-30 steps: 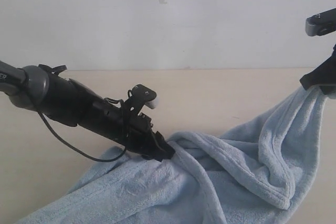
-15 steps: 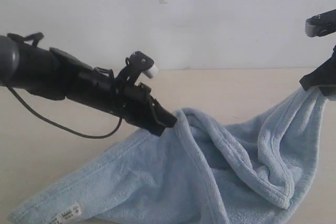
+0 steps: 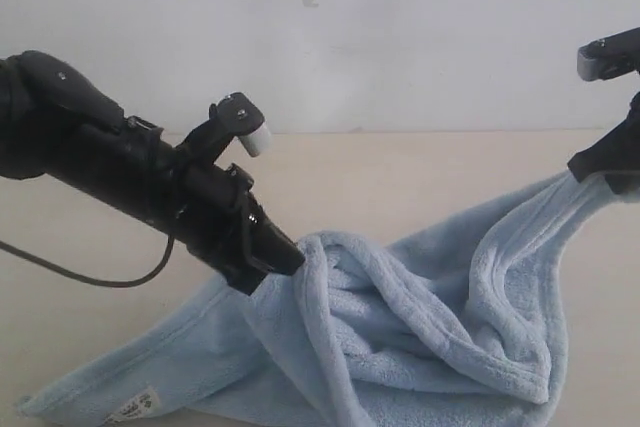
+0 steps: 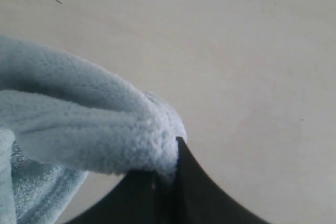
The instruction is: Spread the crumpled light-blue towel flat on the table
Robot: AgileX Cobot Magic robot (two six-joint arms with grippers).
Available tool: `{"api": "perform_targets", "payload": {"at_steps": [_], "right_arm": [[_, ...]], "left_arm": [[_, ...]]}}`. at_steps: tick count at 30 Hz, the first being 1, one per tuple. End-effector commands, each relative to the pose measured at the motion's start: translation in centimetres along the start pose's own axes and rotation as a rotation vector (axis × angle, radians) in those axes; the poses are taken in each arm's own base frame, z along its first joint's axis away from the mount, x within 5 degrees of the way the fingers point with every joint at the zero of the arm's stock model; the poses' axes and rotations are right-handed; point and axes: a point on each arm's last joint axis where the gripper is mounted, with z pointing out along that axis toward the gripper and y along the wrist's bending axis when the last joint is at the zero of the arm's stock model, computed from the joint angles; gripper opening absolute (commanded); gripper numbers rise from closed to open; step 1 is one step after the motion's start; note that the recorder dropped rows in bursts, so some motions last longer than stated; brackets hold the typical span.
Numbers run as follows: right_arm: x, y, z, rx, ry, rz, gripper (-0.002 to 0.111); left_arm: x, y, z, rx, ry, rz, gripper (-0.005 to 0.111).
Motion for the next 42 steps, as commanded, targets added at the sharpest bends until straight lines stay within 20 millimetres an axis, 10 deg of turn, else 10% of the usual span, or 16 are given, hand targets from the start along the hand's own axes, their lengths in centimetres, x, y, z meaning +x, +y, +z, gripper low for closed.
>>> {"api": "perform_targets", "payload": {"at_steps": [1, 7, 13, 23, 34, 42], "right_arm": [[0.6, -0.2, 2.7, -0.021, 0.089, 0.01, 0.001], [0.5, 0.0, 4.2, -0.036, 0.094, 0.038, 0.01], [0.4, 0.2, 3.8, -0.062, 0.075, 0.066, 0.07], [0.1, 3.5, -2.2, -0.304, 0.014, -0.034, 0.058], [3.4, 14.0, -1.4, -0.408, 0.178, -0.443, 0.058], [6.4, 16.3, 0.4, -0.27, 0.2, -0.632, 0.058]], "left_arm": [[0.0, -2.0, -2.2, 0.002, -0.023, 0.008, 0.004], [-0.4, -4.3, -5.5, -0.035, -0.09, 0.058, 0.004], [0.6, -4.6, -5.6, -0.064, -0.084, 0.04, 0.004], [2.6, -2.8, -3.1, -0.124, -0.019, -0.022, 0.004], [2.6, -2.4, -2.9, -0.159, -0.022, -0.028, 0.004], [2.7, -2.4, -2.9, -0.158, -0.021, -0.029, 0.004]]}}
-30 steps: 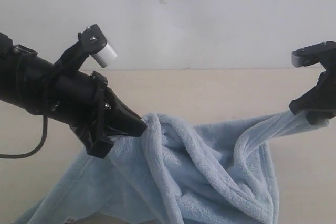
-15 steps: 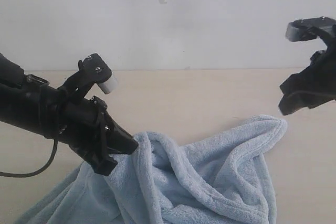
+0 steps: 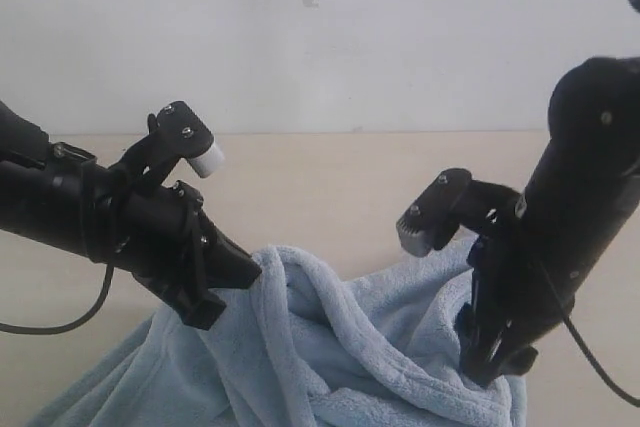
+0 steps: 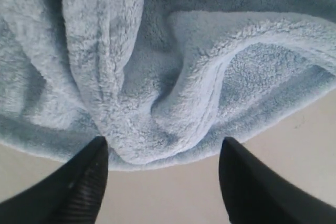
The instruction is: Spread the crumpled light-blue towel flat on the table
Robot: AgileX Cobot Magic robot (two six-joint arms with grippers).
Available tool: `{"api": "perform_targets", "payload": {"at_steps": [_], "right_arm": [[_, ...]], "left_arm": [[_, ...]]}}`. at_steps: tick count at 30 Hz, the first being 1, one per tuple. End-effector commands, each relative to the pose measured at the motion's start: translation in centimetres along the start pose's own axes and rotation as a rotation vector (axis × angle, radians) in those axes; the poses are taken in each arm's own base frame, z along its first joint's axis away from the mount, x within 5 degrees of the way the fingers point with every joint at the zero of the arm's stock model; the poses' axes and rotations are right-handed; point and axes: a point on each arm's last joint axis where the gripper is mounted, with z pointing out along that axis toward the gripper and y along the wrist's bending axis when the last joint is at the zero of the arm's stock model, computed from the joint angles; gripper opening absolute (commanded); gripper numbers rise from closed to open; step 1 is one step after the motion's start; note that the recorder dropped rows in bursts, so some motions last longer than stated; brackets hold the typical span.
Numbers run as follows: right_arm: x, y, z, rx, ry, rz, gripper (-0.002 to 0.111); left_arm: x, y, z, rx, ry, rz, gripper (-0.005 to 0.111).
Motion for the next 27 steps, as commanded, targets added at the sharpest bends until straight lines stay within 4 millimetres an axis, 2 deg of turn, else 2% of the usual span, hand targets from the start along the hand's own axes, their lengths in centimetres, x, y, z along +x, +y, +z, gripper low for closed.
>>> {"api": "perform_targets", "payload": {"at_steps": [1, 10, 14, 17, 25, 27], "right_arm": [[0.8, 0.5, 1.1, 0.072, 0.013, -0.048, 0.058], [0.8, 1.2, 1.6, 0.016, -0.016, -0.022, 0.058], [0.2, 2.9, 2.0, 0.006, -0.005, -0.103, 0.058], [-0.2, 3.6, 3.2, 0.004, 0.024, -0.143, 0.058], [-0.6, 2.7, 5.7, 0.078, 0.06, -0.115, 0.058], [-0.7, 2.6, 6.3, 0.079, 0.06, -0.11, 0.053]], "left_arm": [[0.0, -0.1, 0.1, -0.001, -0.001, -0.011, 0.004], [-0.1, -0.1, 0.1, 0.001, -0.013, -0.031, 0.004], [-0.1, -0.1, 0.1, 0.003, -0.012, -0.03, 0.004], [-0.1, -0.1, 0.1, 0.003, -0.012, -0.03, 0.004], [-0.1, -0.2, 0.1, 0.013, -0.01, -0.033, 0.004], [0.0, -0.2, 0.1, 0.016, -0.008, -0.034, 0.004]]}}
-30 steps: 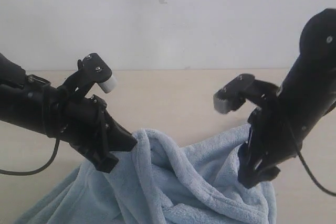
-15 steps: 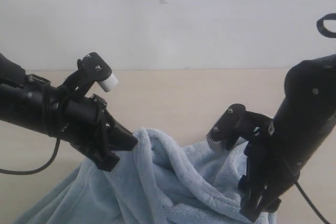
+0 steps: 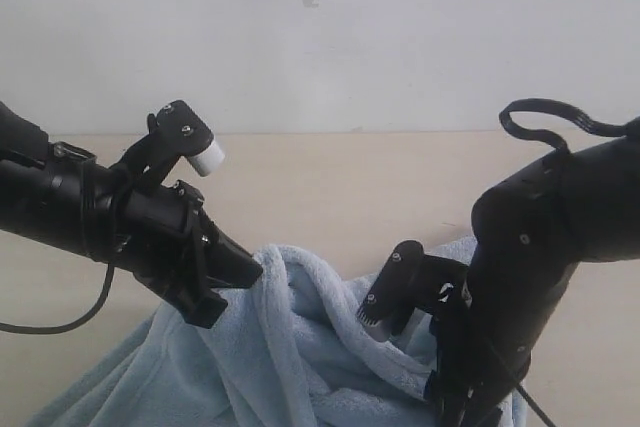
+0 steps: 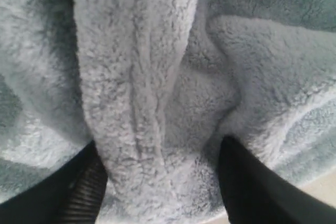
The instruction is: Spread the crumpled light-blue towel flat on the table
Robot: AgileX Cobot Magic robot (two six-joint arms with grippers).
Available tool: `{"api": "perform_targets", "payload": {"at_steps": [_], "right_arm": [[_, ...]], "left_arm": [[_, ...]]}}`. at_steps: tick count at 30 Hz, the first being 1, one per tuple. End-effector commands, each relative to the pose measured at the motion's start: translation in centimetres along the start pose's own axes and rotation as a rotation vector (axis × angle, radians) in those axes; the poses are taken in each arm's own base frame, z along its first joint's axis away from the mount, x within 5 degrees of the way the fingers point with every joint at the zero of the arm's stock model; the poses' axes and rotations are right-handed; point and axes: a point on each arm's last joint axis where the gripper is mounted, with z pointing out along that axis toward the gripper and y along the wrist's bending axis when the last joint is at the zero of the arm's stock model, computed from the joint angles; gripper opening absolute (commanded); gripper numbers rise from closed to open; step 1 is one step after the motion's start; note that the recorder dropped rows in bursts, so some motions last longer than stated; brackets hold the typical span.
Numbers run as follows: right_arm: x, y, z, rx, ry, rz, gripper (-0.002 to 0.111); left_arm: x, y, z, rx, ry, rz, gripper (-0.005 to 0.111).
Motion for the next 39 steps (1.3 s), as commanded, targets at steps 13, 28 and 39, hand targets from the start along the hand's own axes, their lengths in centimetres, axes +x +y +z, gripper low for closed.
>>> {"api": "perform_targets", "payload": {"at_steps": [13, 28, 39], "right_arm": [[0.1, -2.4, -0.1, 0.084, -0.083, 0.24, 0.0], [1.4, -3.7, -3.8, 0.129, -0.152, 0.306, 0.0], [1.4, -3.7, -3.8, 0.129, -0.152, 0.306, 0.0]], "left_arm": [[0.1, -0.3, 0.1, 0.024, 0.004, -0.015, 0.004], [0.8, -0.7, 1.2, 0.116, 0.041, -0.047, 0.065], [1.3, 1.1, 2.4, -0.034, 0.051, 0.064, 0.065]]}}
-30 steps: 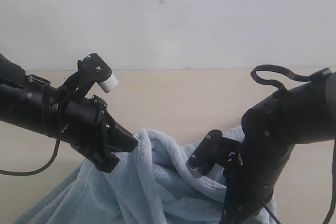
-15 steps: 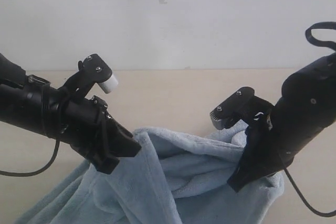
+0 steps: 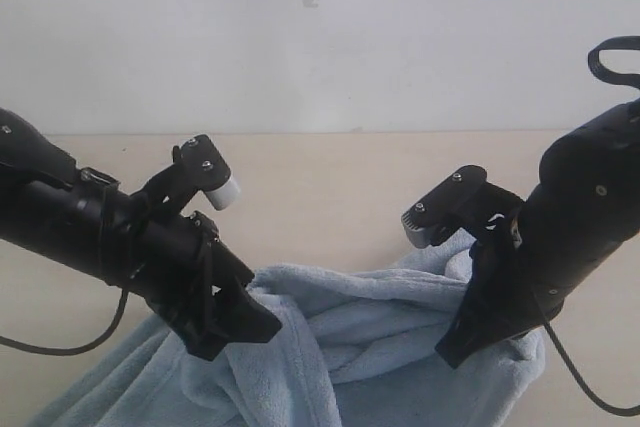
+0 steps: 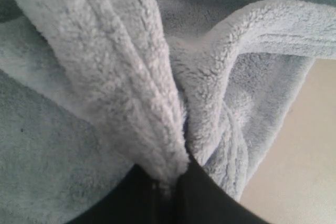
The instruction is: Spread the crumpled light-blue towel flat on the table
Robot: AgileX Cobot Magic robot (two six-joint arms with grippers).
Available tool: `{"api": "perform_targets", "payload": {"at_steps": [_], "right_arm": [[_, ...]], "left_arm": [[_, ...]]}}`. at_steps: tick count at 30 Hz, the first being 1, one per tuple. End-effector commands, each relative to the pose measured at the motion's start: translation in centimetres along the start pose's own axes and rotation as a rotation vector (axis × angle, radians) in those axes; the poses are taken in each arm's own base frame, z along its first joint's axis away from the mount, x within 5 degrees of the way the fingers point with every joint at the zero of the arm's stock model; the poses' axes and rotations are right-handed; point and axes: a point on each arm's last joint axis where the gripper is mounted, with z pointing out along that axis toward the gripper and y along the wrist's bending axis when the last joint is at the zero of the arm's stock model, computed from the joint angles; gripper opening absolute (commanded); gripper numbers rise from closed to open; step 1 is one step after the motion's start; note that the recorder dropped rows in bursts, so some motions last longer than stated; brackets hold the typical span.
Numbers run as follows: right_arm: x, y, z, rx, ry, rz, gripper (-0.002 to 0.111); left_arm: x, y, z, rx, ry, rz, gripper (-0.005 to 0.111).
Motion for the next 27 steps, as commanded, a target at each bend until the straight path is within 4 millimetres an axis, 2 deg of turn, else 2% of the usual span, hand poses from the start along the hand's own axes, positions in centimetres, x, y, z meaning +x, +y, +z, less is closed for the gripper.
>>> {"api": "perform_targets", "payload": {"at_steps": [1, 4, 10, 13, 22, 27], "right_arm": [[0.1, -0.3, -0.3, 0.008, -0.009, 0.005, 0.0], [0.0, -0.3, -0.3, 0.009, -0.016, 0.005, 0.0], [-0.2, -0.3, -0.3, 0.009, -0.034, 0.008, 0.0], [-0.2, -0.3, -0.3, 0.009, -0.034, 0.008, 0.0], [-0.3, -0.3, -0.3, 0.011, -0.044, 0.008, 0.0], [-0.4, -0.3, -0.3, 0.012, -0.055, 0.008, 0.0]], "left_arm": [[0.0, 1.1, 0.2, -0.124, -0.007, 0.028, 0.065], [0.3, 1.1, 0.6, -0.104, 0.006, 0.04, 0.065], [1.8, 1.5, 2.9, -0.044, 0.068, -0.012, 0.065], [2.1, 1.3, 3.3, -0.008, 0.084, -0.021, 0.061], [1.3, 0.2, 2.5, 0.081, 0.044, -0.043, 0.026], [0.4, -0.6, 1.0, 0.096, 0.004, -0.008, 0.023]]}}
